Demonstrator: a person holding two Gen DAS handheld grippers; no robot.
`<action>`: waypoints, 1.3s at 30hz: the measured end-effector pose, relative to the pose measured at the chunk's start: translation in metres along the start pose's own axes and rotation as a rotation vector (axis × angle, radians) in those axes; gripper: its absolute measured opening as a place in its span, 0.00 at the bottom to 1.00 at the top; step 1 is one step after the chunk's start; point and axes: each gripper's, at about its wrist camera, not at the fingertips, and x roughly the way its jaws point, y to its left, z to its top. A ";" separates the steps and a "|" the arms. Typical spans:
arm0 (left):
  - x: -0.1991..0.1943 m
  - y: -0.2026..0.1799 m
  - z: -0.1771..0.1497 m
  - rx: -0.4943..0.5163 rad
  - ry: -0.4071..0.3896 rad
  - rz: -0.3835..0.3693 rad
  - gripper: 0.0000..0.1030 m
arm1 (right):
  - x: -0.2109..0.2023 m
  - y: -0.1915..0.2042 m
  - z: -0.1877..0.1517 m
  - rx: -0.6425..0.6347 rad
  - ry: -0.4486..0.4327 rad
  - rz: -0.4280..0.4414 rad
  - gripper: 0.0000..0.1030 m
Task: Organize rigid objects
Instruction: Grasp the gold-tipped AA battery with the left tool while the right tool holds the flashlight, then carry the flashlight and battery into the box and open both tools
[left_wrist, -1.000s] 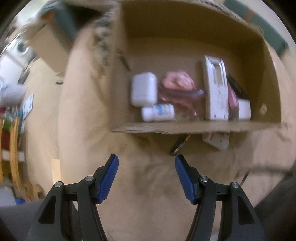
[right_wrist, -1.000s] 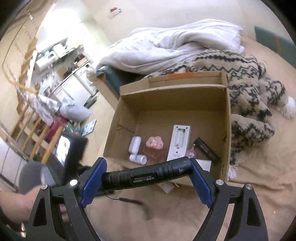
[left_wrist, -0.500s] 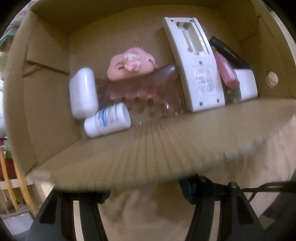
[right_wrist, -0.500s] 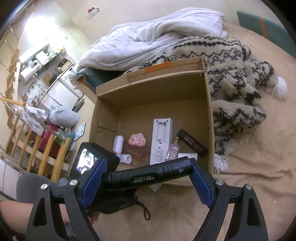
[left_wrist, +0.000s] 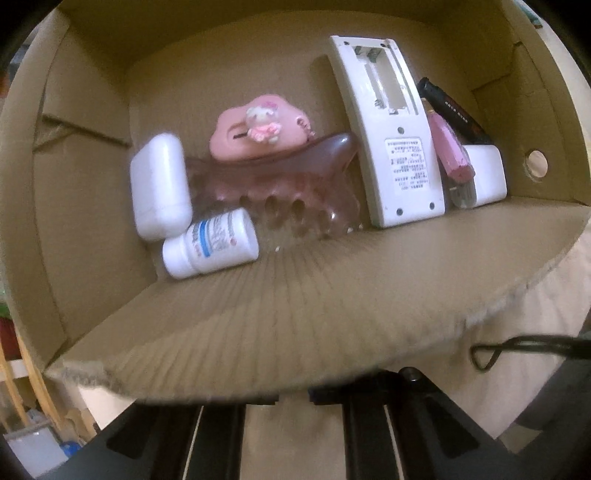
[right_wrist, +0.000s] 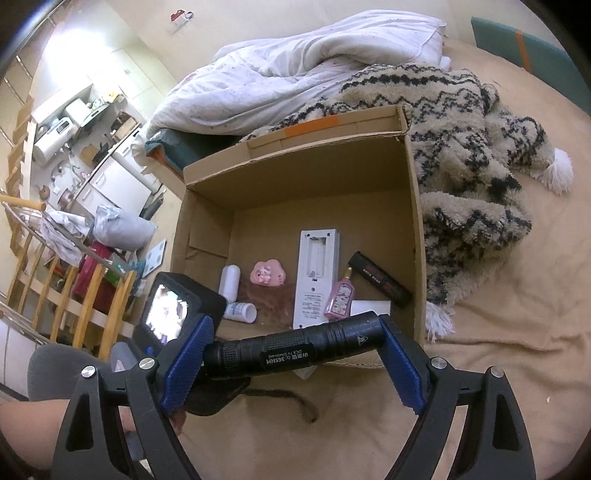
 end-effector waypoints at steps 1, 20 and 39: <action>-0.001 0.003 -0.001 -0.011 0.003 0.004 0.09 | 0.000 -0.001 0.000 0.002 0.002 -0.005 0.91; -0.097 0.055 -0.060 -0.227 -0.168 0.000 0.09 | -0.040 0.024 -0.008 -0.071 -0.125 0.119 0.91; -0.184 0.054 -0.001 -0.280 -0.414 -0.038 0.09 | -0.049 0.028 0.071 -0.043 -0.289 0.217 0.91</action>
